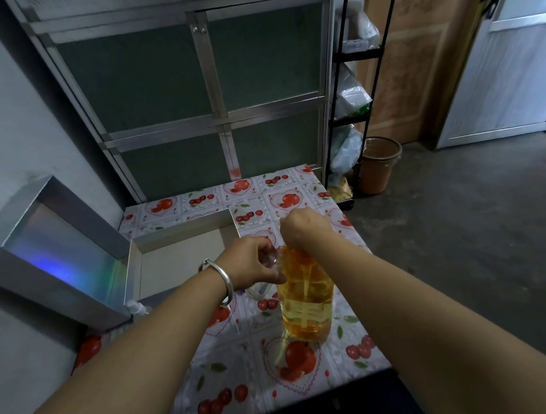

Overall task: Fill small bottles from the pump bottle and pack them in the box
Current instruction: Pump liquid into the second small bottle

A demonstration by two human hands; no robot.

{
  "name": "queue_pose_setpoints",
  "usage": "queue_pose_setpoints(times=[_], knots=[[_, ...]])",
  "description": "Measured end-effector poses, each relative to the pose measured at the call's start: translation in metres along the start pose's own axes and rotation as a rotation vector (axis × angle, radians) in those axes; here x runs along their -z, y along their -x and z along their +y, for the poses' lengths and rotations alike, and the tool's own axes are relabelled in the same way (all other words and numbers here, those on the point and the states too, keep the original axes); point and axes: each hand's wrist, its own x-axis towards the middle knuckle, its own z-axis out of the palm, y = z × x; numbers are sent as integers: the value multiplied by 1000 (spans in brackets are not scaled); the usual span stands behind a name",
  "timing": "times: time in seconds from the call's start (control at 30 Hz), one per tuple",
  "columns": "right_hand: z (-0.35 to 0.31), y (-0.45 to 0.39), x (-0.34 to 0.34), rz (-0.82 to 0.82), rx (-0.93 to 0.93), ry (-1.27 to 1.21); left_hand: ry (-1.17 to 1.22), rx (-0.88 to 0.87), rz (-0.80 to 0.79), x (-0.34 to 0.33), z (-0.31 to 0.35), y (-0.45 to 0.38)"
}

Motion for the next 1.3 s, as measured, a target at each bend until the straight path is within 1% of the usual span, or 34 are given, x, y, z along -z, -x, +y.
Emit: queue_pose_setpoints(times=[0.1, 0.2, 0.23, 0.3, 0.43, 0.57, 0.63, 0.7, 0.77, 0.83, 0.97, 1.03, 1.17, 1.23, 1.3], knots=[[-2, 2, 0, -62, 5, -25, 2, 3, -4, -2, 0, 0], [-4, 2, 5, -93, 31, -128, 4, 3, -2, -1, -1, 0], [-5, 2, 5, -97, 30, -109, 3, 1, 0, -1, -1, 0], [-4, 2, 3, -66, 6, -53, -1, 1, 3, -1, 0, -1], [-2, 3, 1, -16, -19, -47, -17, -1, 3, 0, 1, -1], [-6, 1, 4, -108, 15, -89, -17, -5, -7, 0, -1, 0], [-4, -1, 5, -121, 30, -88, -8, -4, -5, 0, -1, 0], [-4, -1, 4, -103, 11, -29, -4, 1, 0, -1, -1, -2], [-3, 1, 2, -43, -13, -18, -4, -2, -1, -2, 0, -2], [-2, 2, 1, -26, -1, -23, -4, -6, -6, -2, 1, -3], [0, 4, 6, -94, 46, -167, -17, -3, -12, -1, 1, -3], [-2, 2, 6, -98, 42, -127, -20, -5, -11, -1, 1, -3], [-2, 4, 2, -12, -14, -24, -23, -9, -6, -1, 1, -4], [-2, 5, 2, -11, -25, -48, -31, -9, -6, -1, 1, -3], [0, 4, 3, -54, -2, -106, -38, -8, -9, -1, 1, -3]])
